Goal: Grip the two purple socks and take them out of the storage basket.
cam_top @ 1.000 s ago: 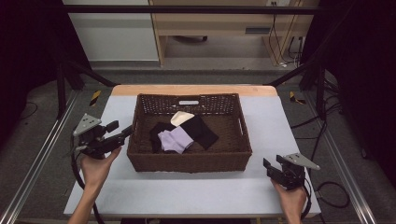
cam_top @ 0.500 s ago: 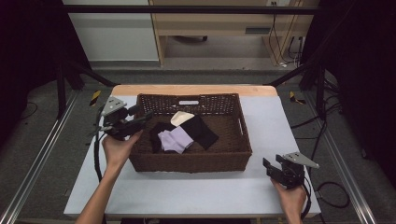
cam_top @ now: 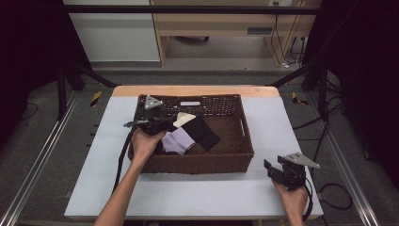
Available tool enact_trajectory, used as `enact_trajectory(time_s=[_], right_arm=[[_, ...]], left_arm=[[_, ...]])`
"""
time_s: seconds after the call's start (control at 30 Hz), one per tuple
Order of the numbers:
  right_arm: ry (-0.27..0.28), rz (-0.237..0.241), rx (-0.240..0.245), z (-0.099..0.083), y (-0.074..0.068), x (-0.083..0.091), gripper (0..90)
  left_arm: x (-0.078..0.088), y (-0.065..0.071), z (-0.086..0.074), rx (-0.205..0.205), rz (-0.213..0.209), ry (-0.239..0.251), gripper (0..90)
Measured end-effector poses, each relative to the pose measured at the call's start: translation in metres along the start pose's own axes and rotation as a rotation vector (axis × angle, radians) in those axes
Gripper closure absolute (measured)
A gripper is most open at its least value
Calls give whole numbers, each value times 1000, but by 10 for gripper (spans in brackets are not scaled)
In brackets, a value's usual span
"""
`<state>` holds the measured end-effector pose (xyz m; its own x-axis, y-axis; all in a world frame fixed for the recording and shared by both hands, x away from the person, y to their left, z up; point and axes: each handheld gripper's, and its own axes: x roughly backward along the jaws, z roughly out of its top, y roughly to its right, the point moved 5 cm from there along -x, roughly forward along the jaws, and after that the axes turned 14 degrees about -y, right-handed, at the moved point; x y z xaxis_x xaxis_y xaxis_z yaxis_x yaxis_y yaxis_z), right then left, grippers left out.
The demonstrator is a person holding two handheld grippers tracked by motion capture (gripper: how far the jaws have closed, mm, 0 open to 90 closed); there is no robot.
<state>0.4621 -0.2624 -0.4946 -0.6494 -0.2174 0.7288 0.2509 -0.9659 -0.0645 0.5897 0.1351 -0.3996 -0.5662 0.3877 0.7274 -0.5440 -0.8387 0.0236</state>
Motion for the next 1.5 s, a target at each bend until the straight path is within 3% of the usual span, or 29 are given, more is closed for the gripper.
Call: enact_trajectory(time_s=[0.17, 0.3, 0.33, 0.4, 0.5, 0.57, 0.73, 1.03, 1.2, 1.23, 1.3, 1.43, 1.47, 1.5], right_arm=[[-4, 2, 2, 0, -1, 0, 410], [-9, -1, 6, 0, -2, -2, 406], [-11, -2, 7, 0, -2, -2, 405], [-14, -4, 8, 0, -2, -2, 403], [-13, -6, 7, 0, -1, -2, 403], [-19, -2, 4, -1, -1, -2, 401], [-21, -7, 9, -1, -1, -4, 397], [-30, -6, 7, -1, -1, -4, 391], [-28, -7, 8, -2, 0, -4, 394], [-28, -6, 8, -2, 0, -4, 395], [-28, -7, 9, -2, 0, -4, 397], [-31, -5, 8, -2, -1, -4, 401], [-28, -10, 15, -2, 0, -4, 403], [-28, -10, 15, -2, 0, -4, 403]], left_arm=[[-11, 1, -5, -15, 14, -73, 422], [-26, 5, -11, -60, 31, -184, 438], [-26, 5, -11, -60, 31, -184, 438], [-32, 8, -16, -101, 26, -244, 441], [-37, 11, -19, -125, 33, -280, 443], [-41, 10, -21, -120, 31, -319, 480], [-46, 7, -22, -85, 8, -352, 509], [-54, 7, -27, -85, -15, -437, 563], [-56, 4, -30, -32, -51, -517, 724], [-56, 4, -31, -33, -58, -526, 796], [-55, 5, -30, -38, -67, -518, 858], [-52, 6, -29, -48, -71, -496, 874], [-48, 7, -26, -56, -65, -455, 877], [-48, 7, -26, -56, -65, -455, 879]])
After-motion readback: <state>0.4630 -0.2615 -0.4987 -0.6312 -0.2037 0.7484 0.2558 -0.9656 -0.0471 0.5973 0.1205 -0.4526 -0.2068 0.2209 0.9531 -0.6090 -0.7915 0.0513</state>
